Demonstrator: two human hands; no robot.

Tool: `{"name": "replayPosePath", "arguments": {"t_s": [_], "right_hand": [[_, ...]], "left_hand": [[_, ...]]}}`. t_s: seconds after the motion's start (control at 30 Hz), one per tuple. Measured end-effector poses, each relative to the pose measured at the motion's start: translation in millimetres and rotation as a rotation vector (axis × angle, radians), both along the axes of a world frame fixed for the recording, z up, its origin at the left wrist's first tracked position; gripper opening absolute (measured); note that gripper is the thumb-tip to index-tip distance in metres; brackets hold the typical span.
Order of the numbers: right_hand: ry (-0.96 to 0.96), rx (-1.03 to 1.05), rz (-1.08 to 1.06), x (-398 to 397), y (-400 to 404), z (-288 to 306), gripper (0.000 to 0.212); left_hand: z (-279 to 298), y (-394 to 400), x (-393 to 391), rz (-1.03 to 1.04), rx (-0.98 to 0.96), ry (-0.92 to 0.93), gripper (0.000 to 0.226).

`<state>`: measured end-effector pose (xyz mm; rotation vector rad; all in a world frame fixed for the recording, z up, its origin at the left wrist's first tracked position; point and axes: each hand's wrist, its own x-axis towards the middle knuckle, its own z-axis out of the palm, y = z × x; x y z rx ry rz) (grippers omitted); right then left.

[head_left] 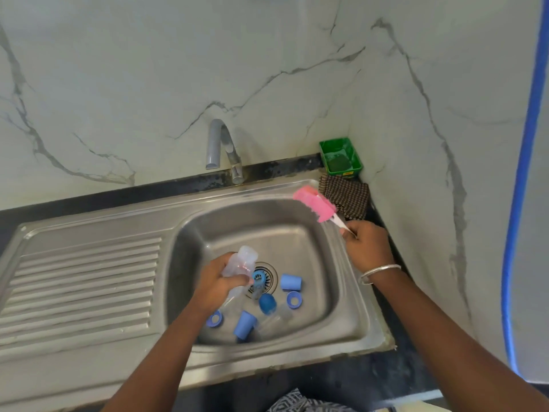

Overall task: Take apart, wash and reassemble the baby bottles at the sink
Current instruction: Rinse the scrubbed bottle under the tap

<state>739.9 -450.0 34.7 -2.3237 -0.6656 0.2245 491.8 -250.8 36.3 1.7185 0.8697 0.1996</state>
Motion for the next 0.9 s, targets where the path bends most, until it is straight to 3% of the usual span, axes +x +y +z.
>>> {"name": "replayPosePath", "arguments": {"t_s": [0.2,0.57,0.73,0.9], "right_hand": [[-0.038,-0.084,-0.237,22.3,0.3,-18.1,0.018],[-0.175,-0.27,-0.31,21.7,-4.3,-45.7,0.019],[-0.32,-0.383,-0.32,3.0,8.8,-39.9,0.062],[-0.408,-0.341,-0.309,-21.6,59.3,-25.4,0.059]], "left_hand": [[-12.9,-26.4,27.5,0.011,-0.019,-0.037,0.047],[-20.4,-17.6,27.2,0.03,-0.002,-0.016,0.044],[-24.8,5.5,26.9,0.056,0.04,-0.023,0.044],[-23.0,37.0,34.9,0.087,0.04,-0.039,0.045]]}}
